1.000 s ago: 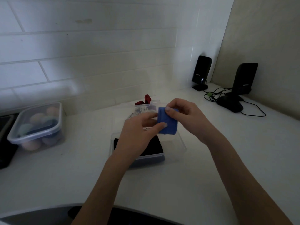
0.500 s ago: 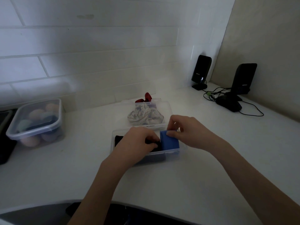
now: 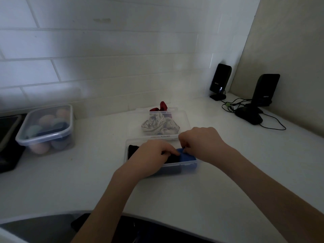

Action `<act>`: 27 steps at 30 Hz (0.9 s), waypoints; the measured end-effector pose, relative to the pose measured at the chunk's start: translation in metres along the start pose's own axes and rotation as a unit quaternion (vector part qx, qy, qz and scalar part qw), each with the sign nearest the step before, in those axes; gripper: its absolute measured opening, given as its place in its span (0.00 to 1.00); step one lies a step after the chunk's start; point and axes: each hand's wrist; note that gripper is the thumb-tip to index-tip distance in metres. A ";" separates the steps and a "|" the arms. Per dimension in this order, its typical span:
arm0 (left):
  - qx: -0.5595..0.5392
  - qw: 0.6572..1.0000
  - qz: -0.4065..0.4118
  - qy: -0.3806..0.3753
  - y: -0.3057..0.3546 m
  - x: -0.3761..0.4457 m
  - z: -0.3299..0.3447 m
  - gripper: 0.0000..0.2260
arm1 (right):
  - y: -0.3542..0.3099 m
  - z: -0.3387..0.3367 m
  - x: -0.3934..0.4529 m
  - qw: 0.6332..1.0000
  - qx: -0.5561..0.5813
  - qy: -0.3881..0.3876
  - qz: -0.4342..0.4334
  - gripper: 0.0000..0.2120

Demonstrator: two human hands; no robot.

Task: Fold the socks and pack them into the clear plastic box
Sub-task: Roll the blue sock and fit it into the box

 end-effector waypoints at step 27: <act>0.128 0.987 -0.036 -0.087 0.013 -0.001 -0.013 0.17 | 0.005 -0.020 0.003 0.985 0.040 -0.166 0.027 0.15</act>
Point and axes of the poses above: each hand's wrist, its own x-axis towards the middle knuckle, its own z-axis out of the palm, y = z × x, and after that the axes turned 3 degrees about -y, right-handed
